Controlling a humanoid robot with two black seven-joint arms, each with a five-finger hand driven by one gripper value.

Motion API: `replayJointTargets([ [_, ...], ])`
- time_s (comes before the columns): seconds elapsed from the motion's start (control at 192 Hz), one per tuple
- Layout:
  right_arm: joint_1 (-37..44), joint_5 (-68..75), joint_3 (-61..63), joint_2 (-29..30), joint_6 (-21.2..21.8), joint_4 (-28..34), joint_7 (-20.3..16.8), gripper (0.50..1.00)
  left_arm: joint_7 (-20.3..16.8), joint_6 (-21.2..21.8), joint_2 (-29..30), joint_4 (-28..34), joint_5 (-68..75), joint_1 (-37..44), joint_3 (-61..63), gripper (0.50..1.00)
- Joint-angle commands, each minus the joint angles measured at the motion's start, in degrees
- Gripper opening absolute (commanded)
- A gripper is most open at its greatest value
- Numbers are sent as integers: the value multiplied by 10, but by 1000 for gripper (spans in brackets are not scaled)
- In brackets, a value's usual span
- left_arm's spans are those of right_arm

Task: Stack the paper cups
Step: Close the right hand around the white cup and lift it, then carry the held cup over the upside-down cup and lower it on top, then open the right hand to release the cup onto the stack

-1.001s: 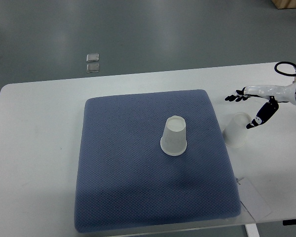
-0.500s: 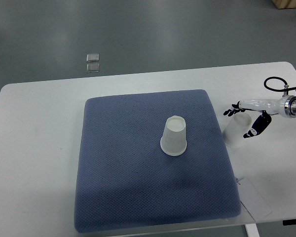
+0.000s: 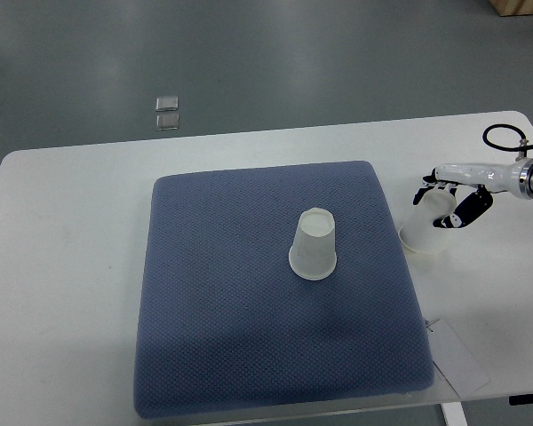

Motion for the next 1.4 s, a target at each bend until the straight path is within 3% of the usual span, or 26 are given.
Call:
replayJointTargets([
  [0.0,35,4,9,-22,6,5,13,500,0,0,0,1,0,0,0,1000],
  [0.334,165,70,18,-61,56,90,28,502,0,0,0,0,0,0,0,1000],
  [0.605,179,69,18,-32,83,168,21,504,0,0,0,0,0,0,0,1000],
  [0.954,178,54,15,28,103,173,21,519,0,0,0,0,0,0,0,1000],
  [1.168,179,53,15,39,124,173,21,521,0,0,0,0,0,0,0,1000],
  [1.397,173,25,10,50,120,172,16,525,0,0,0,0,0,0,0,1000],
])
